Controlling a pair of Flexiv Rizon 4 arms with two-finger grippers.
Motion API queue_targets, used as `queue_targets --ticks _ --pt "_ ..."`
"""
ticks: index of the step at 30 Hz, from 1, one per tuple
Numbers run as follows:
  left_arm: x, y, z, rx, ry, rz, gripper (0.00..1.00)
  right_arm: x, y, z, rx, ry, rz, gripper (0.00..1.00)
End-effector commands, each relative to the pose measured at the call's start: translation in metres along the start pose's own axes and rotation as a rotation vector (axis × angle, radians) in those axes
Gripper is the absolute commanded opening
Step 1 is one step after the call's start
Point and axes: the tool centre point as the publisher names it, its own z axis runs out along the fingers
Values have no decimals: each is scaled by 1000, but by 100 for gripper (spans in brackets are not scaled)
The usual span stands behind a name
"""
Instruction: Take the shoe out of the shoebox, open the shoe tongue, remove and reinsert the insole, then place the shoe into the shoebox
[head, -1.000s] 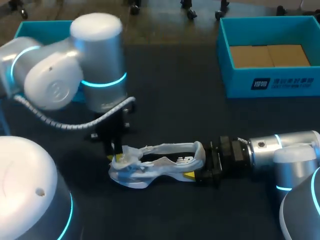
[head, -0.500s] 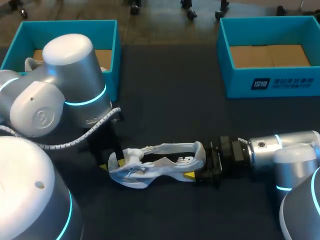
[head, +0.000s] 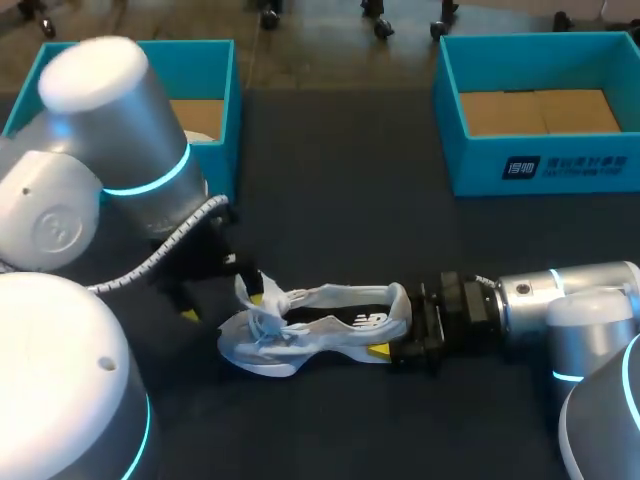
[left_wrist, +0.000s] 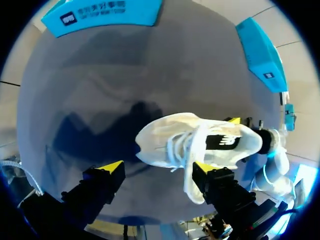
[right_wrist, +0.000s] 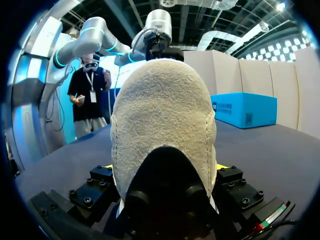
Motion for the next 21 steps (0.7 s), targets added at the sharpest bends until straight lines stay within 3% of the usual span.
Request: queue_targets --ticks 1,3,5,6,12,19,21 --pt "10 2 -30 -13 17 86 81 0 1 1 4 1 1 0" --pt "17 2 -37 6 2 137 68 0 1 1 4 1 1 0" --pt "27 1 -49 1 -8 219 47 0 1 1 4 1 1 0" --pt "30 1 -53 6 -15 251 44 0 1 1 4 1 1 0" --pt "45 -1 -73 3 -70 471 31 0 1 1 4 1 1 0" --pt "58 -1 -85 20 -111 732 32 0 1 1 4 1 1 0" --pt "63 -2 -87 28 -118 811 21 0 1 1 4 1 1 0"
